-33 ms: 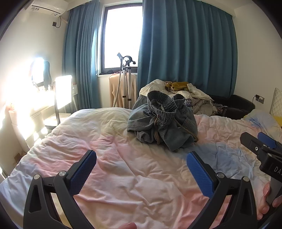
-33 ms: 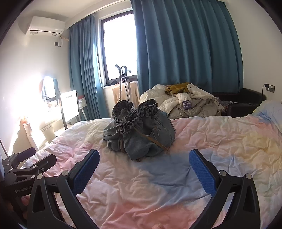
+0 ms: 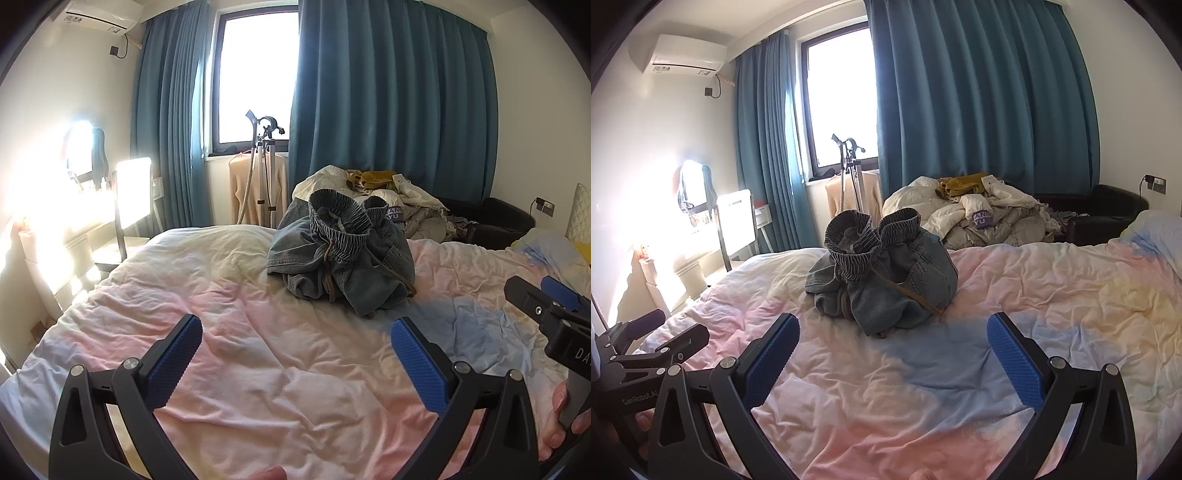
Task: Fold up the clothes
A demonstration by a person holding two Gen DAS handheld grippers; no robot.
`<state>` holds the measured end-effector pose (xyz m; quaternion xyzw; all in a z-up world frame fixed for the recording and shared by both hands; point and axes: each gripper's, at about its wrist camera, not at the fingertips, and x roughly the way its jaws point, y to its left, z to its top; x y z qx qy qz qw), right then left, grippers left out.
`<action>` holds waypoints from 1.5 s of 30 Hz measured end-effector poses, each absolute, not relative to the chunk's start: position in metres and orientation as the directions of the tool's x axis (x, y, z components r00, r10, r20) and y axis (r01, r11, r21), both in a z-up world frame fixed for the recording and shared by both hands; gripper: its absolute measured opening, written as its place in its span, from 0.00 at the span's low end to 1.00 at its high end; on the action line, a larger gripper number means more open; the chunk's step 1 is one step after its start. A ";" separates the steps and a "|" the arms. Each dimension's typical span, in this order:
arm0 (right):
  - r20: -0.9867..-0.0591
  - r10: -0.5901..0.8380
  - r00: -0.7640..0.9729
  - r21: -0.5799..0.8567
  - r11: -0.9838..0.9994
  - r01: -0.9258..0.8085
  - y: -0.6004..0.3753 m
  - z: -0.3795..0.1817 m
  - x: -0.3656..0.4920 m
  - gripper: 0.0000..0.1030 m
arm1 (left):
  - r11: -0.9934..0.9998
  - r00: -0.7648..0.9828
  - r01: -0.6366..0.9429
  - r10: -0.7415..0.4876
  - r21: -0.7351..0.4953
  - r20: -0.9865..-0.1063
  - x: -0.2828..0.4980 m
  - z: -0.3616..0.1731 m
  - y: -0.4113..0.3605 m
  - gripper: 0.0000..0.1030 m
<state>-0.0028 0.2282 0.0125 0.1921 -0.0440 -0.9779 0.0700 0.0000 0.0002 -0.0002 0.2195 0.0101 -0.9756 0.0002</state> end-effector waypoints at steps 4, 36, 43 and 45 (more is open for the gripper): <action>-0.363 -0.152 -0.919 0.110 -0.987 0.120 0.229 0.013 -0.001 1.00 | -1.000 -0.903 0.006 0.003 -0.019 -0.430 0.000 -0.001 0.001 1.00; -0.364 -0.135 -0.922 0.095 -0.990 0.107 0.229 0.011 -0.001 1.00 | -1.000 -0.900 0.006 -0.002 -0.008 -0.435 0.000 -0.003 0.004 1.00; -0.371 -0.127 -0.920 0.099 -0.990 0.097 0.229 0.010 -0.002 1.00 | -1.000 -0.897 0.006 0.002 -0.016 -0.442 -0.003 -0.005 0.003 1.00; -0.373 -0.125 -0.919 0.100 -0.990 0.094 0.229 0.009 -0.002 1.00 | -1.000 -0.895 -0.007 0.019 -0.028 -0.446 -0.006 -0.005 0.001 1.00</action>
